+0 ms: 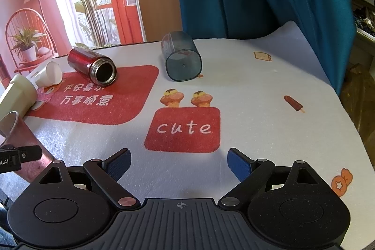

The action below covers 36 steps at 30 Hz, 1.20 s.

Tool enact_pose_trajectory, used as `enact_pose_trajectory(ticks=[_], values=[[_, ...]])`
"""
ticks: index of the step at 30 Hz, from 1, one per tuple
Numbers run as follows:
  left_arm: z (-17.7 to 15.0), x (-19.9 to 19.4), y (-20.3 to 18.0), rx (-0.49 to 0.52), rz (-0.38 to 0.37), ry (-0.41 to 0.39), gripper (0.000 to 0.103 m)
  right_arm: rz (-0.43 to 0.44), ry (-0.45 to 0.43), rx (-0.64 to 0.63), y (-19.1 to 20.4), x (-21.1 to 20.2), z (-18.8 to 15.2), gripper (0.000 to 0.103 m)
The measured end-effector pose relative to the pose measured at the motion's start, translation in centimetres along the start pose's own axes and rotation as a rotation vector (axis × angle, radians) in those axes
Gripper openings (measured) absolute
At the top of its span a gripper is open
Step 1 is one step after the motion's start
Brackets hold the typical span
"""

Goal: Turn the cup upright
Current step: 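Lower the upright brown cup onto the mat and open the right gripper, then withdraw the right gripper up and away from the brown cup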

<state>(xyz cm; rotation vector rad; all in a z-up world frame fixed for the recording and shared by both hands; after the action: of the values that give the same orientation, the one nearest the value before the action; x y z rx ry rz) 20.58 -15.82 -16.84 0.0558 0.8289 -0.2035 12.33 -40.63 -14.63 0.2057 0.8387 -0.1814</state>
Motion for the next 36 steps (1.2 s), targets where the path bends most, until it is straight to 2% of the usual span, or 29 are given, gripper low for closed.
enact_pose_trajectory(ticks=[4,8,14,15,17,19,27,31,36], values=[[-0.1,0.1,0.1,-0.014,-0.025,0.026,0.087,-0.002,-0.001,0.002,0.0,0.0,0.0,0.087],[0.1,-0.8,0.0,-0.001,-0.061,0.018,0.096,0.000,-0.004,-0.003,0.2,-0.3,0.1,0.087],[0.8,-2.9,1.1,-0.008,-0.051,0.022,0.099,0.025,-0.008,-0.013,1.1,-1.3,0.6,0.089],[0.9,-3.2,1.4,-0.016,-0.053,0.028,0.099,0.034,-0.012,-0.017,1.4,-1.7,0.8,0.091],[1.1,-4.0,2.1,-0.020,-0.063,0.037,0.099,0.051,-0.025,-0.027,2.1,-2.6,1.2,0.101],[1.2,-5.0,2.8,-0.016,-0.067,0.036,0.099,0.063,-0.035,-0.040,2.8,-3.6,1.6,0.103],[2.5,-9.6,5.2,-0.004,0.020,-0.022,0.103,0.099,0.009,-0.075,6.5,-7.7,2.7,0.103],[2.9,-11.6,6.6,-0.022,0.036,-0.014,0.103,0.082,0.003,-0.120,8.4,-10.5,2.9,0.103],[2.6,-14.7,8.4,-0.026,0.082,-0.022,0.103,0.097,-0.012,-0.100,9.7,-14.2,3.1,0.103]])
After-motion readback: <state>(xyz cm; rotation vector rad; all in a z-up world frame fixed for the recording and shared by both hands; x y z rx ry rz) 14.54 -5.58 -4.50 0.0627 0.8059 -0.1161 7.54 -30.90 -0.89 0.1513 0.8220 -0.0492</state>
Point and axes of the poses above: each gripper's, at about its wrist camera, not at the fingertips, and x roughly the way its jaws point, y to its left, z to its top, the point moved 2 cm from there along x, roughly the way its jaws point, and after that the axes turned 4 degrees about -x, right-handed, at the moved point
